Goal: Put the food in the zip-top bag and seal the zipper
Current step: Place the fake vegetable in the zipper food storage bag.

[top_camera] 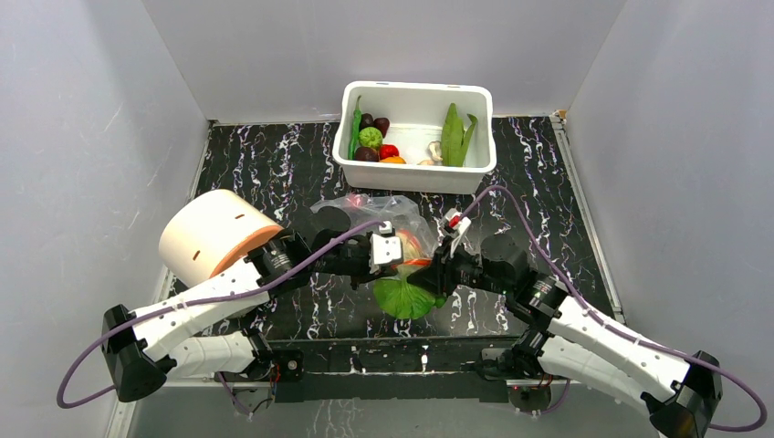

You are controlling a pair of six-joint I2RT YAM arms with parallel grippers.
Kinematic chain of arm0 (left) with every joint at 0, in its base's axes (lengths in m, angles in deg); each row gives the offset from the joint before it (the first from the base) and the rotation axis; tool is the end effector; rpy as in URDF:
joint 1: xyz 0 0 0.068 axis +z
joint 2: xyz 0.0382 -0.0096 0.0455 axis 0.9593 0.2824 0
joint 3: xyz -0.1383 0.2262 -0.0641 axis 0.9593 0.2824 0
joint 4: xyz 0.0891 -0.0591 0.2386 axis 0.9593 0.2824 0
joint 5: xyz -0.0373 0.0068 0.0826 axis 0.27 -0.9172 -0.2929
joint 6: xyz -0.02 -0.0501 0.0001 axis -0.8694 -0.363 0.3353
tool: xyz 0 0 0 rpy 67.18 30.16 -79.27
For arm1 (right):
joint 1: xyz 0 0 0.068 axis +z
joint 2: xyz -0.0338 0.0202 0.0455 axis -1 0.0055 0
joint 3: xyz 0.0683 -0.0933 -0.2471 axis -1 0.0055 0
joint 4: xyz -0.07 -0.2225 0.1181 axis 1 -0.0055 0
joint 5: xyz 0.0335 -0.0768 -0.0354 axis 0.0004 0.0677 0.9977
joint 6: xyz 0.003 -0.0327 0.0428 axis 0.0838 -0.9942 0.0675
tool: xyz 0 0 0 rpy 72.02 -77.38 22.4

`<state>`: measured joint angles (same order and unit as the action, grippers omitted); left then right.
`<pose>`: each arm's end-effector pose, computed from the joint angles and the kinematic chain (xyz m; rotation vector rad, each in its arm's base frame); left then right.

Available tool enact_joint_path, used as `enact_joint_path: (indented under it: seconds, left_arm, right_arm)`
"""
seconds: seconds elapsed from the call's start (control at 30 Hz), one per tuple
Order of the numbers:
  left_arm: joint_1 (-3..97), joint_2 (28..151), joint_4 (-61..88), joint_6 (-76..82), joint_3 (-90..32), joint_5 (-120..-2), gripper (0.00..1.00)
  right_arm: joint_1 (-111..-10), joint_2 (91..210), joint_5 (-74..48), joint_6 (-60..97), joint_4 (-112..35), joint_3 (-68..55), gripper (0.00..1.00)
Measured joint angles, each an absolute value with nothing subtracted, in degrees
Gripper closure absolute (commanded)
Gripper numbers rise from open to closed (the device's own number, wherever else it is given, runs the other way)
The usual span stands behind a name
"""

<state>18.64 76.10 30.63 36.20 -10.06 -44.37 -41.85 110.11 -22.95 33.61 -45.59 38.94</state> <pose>0.1283 -0.2091 0.3260 1.4814 1.3914 -0.8010 0.1089 0.1364 0.2648 -0.6772 1.9245 1.0950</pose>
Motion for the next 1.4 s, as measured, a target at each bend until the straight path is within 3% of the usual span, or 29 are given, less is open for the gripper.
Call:
enact_joint_path:
  seconds: [0.43, 0.77, 0.9, 1.1, 1.4]
  left_arm:
    - [19.6, 73.7, 30.3, 37.9, -12.0, -52.8, 1.0]
    - [20.3, 71.7, 21.8, 42.7, -9.0, -57.9, 1.0]
    - [20.3, 71.4, 18.6, 43.6, -6.3, -59.5, 1.0]
    - [20.7, 70.4, 18.2, 43.5, -5.9, -57.5, 1.0]
    - [21.4, 68.8, 18.2, 43.1, -6.2, -54.6, 1.0]
  right_arm:
    - [-41.9, 116.1, -25.3, 31.3, -57.7, 31.1, 1.0]
    - [-41.0, 117.1, -37.7, 39.5, -52.0, 31.0, 1.0]
    - [-40.9, 121.4, -34.9, 44.9, -53.6, 30.5, 1.0]
    - [-40.3, 118.6, -28.3, 65.4, -40.0, 36.6, 1.0]
    - [-39.2, 116.5, -23.3, 70.7, -38.4, 38.0, 1.0]
